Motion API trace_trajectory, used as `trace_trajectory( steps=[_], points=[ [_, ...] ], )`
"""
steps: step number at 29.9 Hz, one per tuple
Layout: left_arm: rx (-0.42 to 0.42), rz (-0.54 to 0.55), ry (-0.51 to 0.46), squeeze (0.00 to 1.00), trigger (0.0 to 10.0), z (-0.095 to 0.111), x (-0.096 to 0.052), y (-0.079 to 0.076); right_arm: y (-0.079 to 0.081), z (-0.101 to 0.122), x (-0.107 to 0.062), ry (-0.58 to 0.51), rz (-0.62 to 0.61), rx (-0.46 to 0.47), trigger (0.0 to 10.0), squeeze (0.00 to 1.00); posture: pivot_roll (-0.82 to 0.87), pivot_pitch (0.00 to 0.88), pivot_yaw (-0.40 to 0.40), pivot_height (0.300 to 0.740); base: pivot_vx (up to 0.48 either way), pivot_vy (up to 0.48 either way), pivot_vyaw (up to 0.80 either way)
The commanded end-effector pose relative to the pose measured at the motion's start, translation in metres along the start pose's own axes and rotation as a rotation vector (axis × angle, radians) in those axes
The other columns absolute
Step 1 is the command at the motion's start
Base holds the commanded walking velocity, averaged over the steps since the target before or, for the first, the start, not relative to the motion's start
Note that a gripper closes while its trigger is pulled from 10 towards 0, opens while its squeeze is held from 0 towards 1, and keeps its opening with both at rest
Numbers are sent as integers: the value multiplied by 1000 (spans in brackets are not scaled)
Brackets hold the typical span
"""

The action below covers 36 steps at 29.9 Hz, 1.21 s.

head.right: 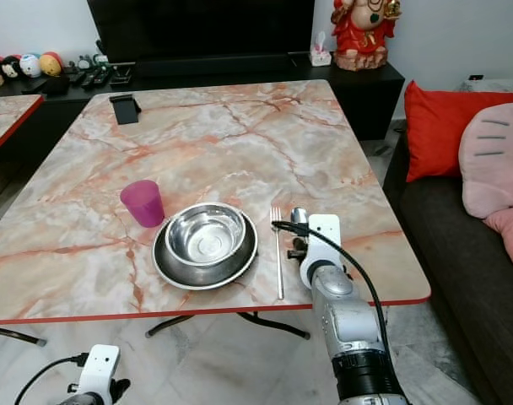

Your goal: Setting the table

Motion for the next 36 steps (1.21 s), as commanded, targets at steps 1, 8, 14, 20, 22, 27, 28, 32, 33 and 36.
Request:
trace_trajectory(
  steps=[1,8,14,20,22,27,28,32,33,36],
  points=[
    [6,10,31,0,10000,-8,-1,2,4,-2,-1,5,9,3,10000,0,-60,0,68,740,0,0,0],
    [6,13,30,0,10000,-8,-2,5,10,-3,-1,15,44,37,10000,0,-59,0,67,740,0,0,0],
    [6,13,28,0,10000,-7,-2,5,12,-2,-1,15,62,68,10000,0,-59,0,67,740,0,0,0],
    [7,12,27,0,10000,-6,-2,4,10,-3,-1,22,54,66,10000,0,-59,0,68,740,0,0,0],
    [7,11,26,0,10000,-6,-1,4,8,-4,-1,26,45,65,10000,0,-58,0,68,740,0,0,0],
    [30,4,25,0,10000,-4,-1,3,-1,1,-1,-26,-14,31,10000,0,-57,0,68,740,0,0,0],
    [36,2,25,0,10000,-4,-1,3,-2,2,-2,-33,-15,28,10000,0,-57,0,68,740,0,0,0],
    [25,5,23,0,10000,-3,0,2,-2,5,-2,-63,-14,48,10000,0,-55,0,68,740,0,0,0],
    [24,5,23,0,10000,-3,0,2,-2,6,-2,-65,-15,50,10000,0,-55,0,68,740,0,0,0],
    [26,5,20,0,10000,-2,0,1,-3,16,-3,-130,-26,72,10000,0,-56,0,68,740,0,0,0]
  ],
)
Point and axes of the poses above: a point about 5 cm out from each wrist's last joint towards the gripper, its own x axis pointing out of the wrist towards the gripper, its own z axis along the axis of the wrist's last joint, y = z × x, the point moved 1 cm from there along x, pointing out of the wrist towards the gripper, and after that the axes turned 10 degrees about -x, right-handed, at the moved point
